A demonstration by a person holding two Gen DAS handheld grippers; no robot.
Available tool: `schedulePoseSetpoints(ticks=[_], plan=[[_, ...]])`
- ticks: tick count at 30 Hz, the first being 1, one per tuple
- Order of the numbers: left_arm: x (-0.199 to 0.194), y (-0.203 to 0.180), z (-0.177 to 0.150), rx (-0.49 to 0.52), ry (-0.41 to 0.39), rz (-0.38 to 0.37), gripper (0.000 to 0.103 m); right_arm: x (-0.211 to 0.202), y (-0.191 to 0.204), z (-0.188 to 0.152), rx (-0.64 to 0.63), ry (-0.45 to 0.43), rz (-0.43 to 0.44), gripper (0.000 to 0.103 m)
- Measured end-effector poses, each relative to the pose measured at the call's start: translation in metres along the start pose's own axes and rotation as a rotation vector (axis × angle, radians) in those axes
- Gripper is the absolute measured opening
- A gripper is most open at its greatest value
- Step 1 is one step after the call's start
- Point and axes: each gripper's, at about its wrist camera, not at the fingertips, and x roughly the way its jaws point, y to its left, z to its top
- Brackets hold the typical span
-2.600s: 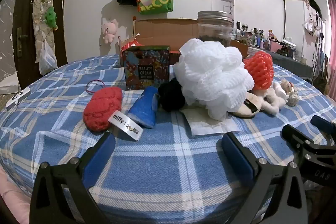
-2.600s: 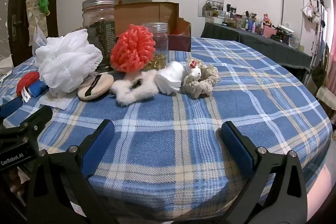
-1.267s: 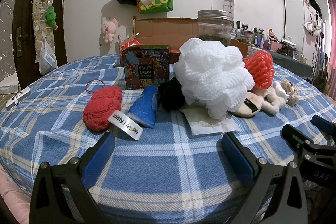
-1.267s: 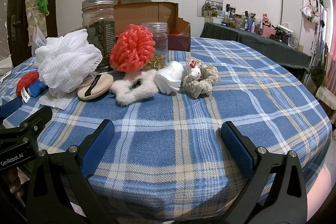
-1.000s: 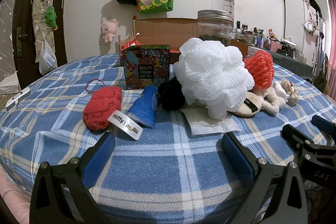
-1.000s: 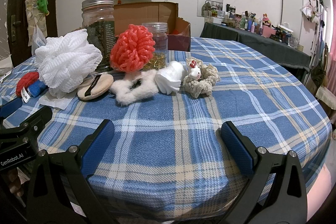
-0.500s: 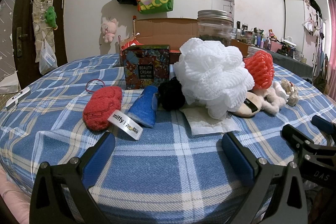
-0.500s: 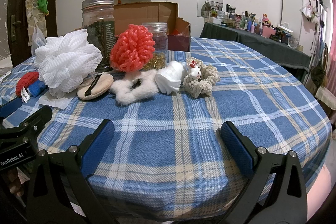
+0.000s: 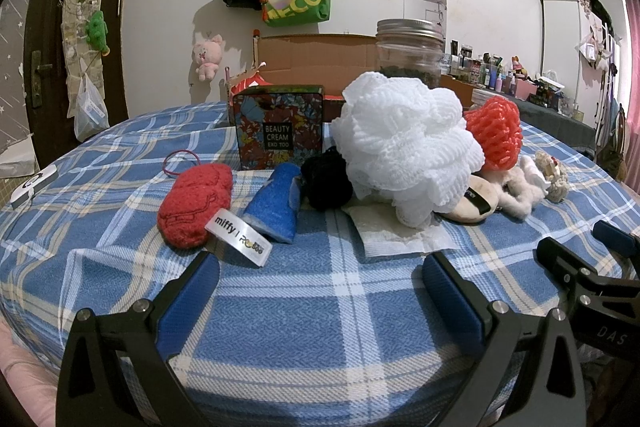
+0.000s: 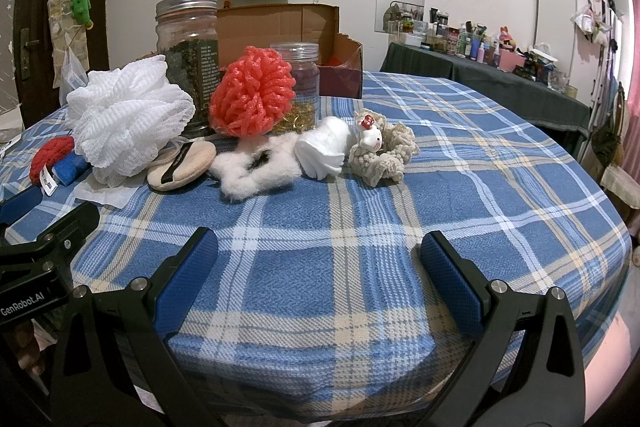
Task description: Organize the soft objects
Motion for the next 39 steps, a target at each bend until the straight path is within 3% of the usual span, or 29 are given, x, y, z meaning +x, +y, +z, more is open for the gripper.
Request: schedulePoseSetpoints(ticks=[33, 39], plan=[[0.0, 0.0, 0.0, -0.002, 0.001, -0.002, 0.103, 0.0, 0.0, -0.001, 0.0, 0.0, 0.0, 0.103], [-0.009, 0.01, 0.01, -0.026, 0.003, -0.057, 0.103, -0.002, -0.001, 0.002, 0.0, 0.014, 0.0, 0.103]])
